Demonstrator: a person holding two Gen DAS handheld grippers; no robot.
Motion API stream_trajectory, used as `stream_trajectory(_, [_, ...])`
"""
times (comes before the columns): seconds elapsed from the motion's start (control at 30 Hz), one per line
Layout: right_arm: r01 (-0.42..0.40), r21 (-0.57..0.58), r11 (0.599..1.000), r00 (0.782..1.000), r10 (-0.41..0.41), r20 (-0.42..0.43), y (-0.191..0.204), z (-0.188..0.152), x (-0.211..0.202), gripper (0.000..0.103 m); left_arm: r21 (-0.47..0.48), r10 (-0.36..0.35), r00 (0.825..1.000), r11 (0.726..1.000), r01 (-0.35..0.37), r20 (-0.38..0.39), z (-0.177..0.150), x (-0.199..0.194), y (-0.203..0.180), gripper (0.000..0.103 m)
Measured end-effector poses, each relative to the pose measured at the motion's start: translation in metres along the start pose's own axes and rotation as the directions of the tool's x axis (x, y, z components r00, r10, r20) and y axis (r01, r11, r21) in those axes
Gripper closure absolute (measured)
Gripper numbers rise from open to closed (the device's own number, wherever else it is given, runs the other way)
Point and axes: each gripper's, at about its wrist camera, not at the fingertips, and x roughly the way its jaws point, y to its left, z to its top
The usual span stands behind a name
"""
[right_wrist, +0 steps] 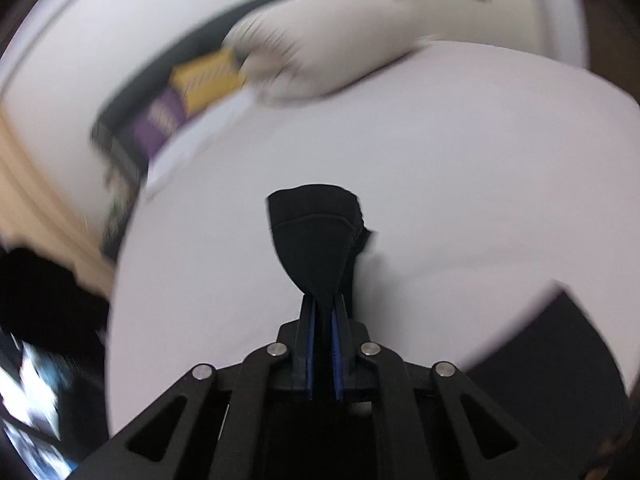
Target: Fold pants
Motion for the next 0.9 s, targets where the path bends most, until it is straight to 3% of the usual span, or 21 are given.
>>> stream_trajectory(0.1, [-0.021,0.177,0.984,0.999,0.013,0.046,-0.082,-0.018,-0.041,0.095,-0.004,0.009,1.000,1.000,-0.009,-0.001,0.003,0.001,-0.003,0.091])
stream_trajectory(0.2, [-0.003,0.358,0.934,1.000,0.010,-0.018,-0.156,-0.046,-0.037,0.092,-0.002,0.027,1.000,1.000,-0.027,-0.008,0.005,0.002,-0.007,0.091])
stream_trajectory(0.23, [-0.012,0.422,0.907,1.000,0.022,-0.020,-0.173,-0.057,-0.037,0.087,0.000,0.032,0.999,0.999,-0.032,-0.011,0.004,0.002,-0.008,0.091])
stream_trajectory(0.3, [-0.068,0.529,0.846,0.997,0.074,0.009,-0.192,-0.080,-0.039,0.066,0.007,0.049,0.999,0.999,-0.049,-0.020,0.005,0.003,-0.013,0.091])
stream_trajectory(0.33, [-0.113,0.576,0.810,0.993,0.105,0.047,-0.200,-0.088,-0.039,0.039,0.008,0.057,0.998,0.998,-0.057,-0.023,0.006,0.003,-0.015,0.091])
stream_trajectory(0.37, [-0.161,0.596,0.787,0.987,0.132,0.092,-0.202,-0.096,-0.042,0.026,0.006,0.064,0.998,0.998,-0.064,-0.025,0.006,0.002,-0.017,0.091])
stream_trajectory(0.43, [-0.190,0.586,0.787,0.982,0.156,0.109,-0.192,-0.096,-0.038,0.021,0.003,0.079,0.997,0.997,-0.079,-0.027,0.006,0.003,-0.021,0.091])
stream_trajectory(0.57, [-0.195,0.602,0.775,0.979,0.186,0.077,-0.178,-0.095,-0.026,0.021,-0.002,0.100,0.995,0.995,-0.100,-0.029,0.005,0.005,-0.029,0.091])
stream_trajectory(0.63, [-0.176,0.601,0.779,0.984,0.164,0.074,-0.174,-0.097,-0.026,0.023,-0.008,0.105,0.994,0.994,-0.105,-0.030,0.005,0.004,-0.032,0.091])
stream_trajectory(0.7, [-0.155,0.586,0.795,0.987,0.149,0.060,-0.174,-0.096,-0.024,0.036,-0.007,0.106,0.994,0.994,-0.107,-0.031,0.003,0.003,-0.033,0.091])
stream_trajectory(0.77, [-0.112,0.586,0.803,0.993,0.120,0.025,-0.182,-0.100,-0.023,0.090,-0.003,0.107,0.994,0.994,-0.107,-0.033,0.001,0.003,-0.035,0.091])
stream_trajectory(0.83, [-0.112,0.620,0.777,0.992,0.121,0.027,-0.197,-0.111,-0.028,0.097,0.004,0.107,0.994,0.994,-0.107,-0.034,-0.002,0.003,-0.035,0.091])
stream_trajectory(0.9, [-0.105,0.622,0.776,0.994,0.105,0.036,-0.207,-0.113,-0.036,0.099,0.008,0.108,0.993,0.994,-0.108,-0.036,-0.004,0.003,-0.036,0.091])
